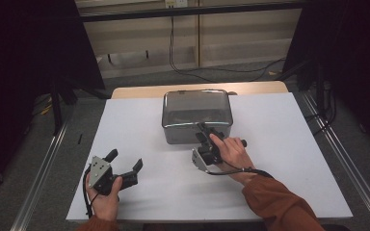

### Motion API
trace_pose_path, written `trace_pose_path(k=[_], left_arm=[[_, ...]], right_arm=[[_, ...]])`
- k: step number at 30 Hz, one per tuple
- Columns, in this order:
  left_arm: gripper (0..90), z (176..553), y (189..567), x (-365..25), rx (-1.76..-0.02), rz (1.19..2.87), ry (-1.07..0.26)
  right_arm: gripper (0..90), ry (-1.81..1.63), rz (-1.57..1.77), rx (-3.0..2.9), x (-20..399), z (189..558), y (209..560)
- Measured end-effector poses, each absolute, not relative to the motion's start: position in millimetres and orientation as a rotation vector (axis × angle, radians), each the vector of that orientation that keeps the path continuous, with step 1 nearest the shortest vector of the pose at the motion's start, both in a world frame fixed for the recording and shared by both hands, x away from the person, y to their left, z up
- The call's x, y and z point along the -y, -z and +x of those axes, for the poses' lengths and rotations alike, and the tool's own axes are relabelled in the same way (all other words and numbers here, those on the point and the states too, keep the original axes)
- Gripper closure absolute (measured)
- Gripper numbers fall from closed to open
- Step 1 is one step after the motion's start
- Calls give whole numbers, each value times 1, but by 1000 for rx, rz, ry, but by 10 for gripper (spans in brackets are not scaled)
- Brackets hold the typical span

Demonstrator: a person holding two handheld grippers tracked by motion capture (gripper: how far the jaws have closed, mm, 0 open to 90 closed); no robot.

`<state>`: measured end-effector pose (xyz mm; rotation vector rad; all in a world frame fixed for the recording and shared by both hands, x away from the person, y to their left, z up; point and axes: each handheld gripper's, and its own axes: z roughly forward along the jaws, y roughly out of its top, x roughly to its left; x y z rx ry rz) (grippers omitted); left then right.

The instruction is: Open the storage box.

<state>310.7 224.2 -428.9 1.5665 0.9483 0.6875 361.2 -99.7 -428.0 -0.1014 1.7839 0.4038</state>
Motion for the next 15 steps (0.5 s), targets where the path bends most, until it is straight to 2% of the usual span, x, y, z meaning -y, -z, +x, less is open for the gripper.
trace_pose_path(k=[5,15], left_arm=[[35,310,430,-221,-932,1574,-694],[44,311,429,-220,-934,1575,-687]], right_arm=[[633,-377,-90,-1797,99,363,432],[728,-366,-86,-1802,99,366,433]])
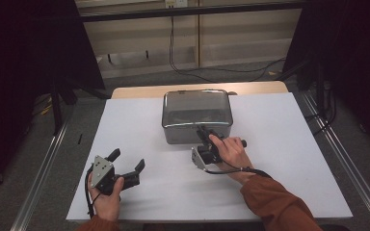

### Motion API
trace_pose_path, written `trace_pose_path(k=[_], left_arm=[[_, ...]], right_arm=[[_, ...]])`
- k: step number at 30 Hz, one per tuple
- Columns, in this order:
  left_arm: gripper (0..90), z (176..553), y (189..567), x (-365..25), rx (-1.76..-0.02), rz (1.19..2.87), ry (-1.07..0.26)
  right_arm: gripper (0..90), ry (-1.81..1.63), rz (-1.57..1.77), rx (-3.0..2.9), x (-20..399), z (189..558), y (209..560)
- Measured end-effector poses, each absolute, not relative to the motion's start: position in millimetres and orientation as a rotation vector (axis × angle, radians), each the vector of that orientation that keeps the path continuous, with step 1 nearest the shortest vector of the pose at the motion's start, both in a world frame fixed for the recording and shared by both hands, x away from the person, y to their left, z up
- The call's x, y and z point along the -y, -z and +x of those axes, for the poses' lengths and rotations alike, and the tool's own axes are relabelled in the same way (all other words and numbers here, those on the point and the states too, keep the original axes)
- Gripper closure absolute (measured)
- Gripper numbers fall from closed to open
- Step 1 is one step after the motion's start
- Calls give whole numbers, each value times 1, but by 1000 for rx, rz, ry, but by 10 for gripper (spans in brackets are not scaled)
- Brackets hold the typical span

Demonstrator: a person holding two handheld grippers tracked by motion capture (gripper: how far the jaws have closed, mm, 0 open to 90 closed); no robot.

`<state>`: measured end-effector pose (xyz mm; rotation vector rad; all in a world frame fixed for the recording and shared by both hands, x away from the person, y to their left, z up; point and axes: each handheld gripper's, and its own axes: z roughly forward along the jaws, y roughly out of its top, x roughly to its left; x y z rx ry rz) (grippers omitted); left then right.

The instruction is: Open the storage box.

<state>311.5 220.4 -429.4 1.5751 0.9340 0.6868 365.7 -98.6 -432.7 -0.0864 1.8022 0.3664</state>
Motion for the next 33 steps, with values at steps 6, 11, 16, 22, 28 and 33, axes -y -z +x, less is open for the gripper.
trace_pose_path(k=[6,11,16,22,28,33], left_arm=[[50,313,429,-221,-942,1564,-671],[53,314,428,-220,-936,1557,-662],[53,315,427,-219,-924,1552,-658],[41,315,427,-218,-916,1577,-628],[60,314,426,-215,-878,1582,-649],[52,318,427,-214,-864,1583,-602]], right_arm=[[780,-361,-82,-1792,98,364,433],[785,-364,-88,-1792,98,365,432],[787,-367,-85,-1792,98,365,432],[789,-367,-89,-1792,98,365,430],[791,-370,-78,-1790,98,365,428],[793,-371,-80,-1789,98,365,427]])
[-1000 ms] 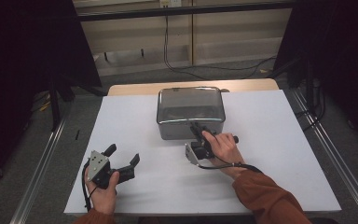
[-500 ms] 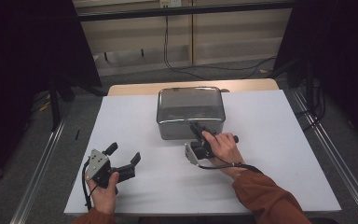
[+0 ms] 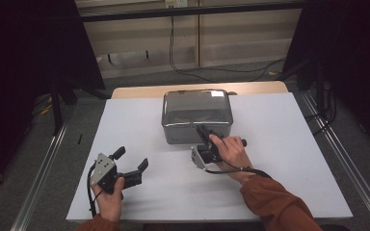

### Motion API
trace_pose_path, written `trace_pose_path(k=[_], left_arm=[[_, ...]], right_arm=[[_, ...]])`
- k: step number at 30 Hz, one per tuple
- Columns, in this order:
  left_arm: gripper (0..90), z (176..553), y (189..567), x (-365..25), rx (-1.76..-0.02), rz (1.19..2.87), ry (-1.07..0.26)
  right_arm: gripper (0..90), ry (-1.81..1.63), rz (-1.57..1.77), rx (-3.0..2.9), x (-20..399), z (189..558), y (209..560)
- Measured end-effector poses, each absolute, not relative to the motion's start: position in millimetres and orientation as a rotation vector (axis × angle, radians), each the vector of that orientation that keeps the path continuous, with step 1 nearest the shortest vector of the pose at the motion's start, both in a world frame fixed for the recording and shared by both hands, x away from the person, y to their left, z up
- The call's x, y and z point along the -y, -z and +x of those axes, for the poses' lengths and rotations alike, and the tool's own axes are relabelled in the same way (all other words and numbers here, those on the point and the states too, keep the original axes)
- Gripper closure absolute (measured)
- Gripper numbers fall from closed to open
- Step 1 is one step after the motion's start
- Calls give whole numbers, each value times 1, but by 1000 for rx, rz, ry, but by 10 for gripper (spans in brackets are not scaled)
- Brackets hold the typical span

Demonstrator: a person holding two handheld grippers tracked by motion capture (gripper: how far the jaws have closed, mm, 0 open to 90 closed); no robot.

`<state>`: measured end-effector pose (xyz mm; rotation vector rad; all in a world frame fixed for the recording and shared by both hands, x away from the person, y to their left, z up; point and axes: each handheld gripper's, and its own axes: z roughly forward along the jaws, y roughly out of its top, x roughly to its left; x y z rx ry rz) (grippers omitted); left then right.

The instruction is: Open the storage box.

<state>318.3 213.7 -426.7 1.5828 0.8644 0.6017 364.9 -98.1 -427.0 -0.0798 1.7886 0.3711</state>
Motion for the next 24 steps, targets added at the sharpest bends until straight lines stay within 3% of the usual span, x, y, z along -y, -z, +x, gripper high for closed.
trace_pose_path(k=[24], left_arm=[[31,352,416,-198,-791,1632,-559]], right_arm=[[804,-397,-74,-1758,99,367,416]])
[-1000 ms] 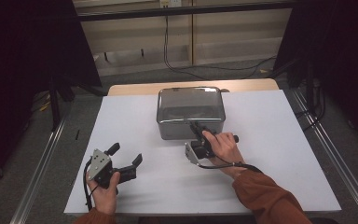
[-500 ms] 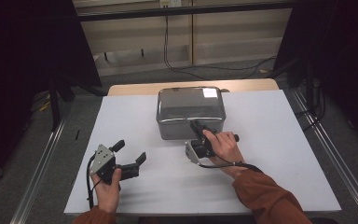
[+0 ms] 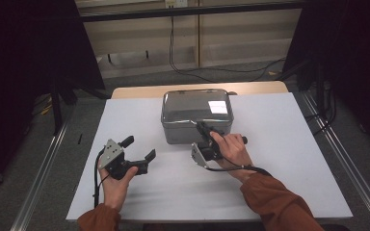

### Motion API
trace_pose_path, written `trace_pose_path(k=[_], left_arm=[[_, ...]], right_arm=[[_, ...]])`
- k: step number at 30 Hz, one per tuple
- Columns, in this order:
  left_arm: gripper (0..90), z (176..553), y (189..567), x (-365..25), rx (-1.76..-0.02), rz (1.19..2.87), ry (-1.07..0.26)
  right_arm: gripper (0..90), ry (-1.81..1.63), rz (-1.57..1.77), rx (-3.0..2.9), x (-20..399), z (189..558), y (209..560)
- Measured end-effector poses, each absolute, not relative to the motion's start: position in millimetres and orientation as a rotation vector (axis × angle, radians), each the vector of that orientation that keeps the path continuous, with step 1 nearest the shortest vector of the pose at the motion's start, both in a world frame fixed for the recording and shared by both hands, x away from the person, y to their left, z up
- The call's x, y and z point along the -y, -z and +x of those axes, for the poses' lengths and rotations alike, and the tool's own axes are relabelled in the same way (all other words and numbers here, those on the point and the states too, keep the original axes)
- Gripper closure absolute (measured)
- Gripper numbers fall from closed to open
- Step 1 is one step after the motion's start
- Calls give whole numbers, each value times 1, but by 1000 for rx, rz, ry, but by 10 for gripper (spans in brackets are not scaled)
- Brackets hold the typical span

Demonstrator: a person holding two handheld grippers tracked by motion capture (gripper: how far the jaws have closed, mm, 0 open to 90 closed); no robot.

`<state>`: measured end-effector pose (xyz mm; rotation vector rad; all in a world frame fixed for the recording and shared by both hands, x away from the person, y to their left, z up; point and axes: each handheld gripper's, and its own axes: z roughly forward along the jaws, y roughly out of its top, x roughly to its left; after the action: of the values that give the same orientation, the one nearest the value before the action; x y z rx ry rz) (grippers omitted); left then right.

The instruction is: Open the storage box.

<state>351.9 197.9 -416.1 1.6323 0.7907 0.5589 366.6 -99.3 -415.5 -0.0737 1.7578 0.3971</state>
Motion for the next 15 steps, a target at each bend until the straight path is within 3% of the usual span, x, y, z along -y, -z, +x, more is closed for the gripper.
trace_pose_path(k=[15], left_arm=[[21,379,413,-180,-733,1647,-559]], right_arm=[[814,-407,-75,-1743,100,369,404]])
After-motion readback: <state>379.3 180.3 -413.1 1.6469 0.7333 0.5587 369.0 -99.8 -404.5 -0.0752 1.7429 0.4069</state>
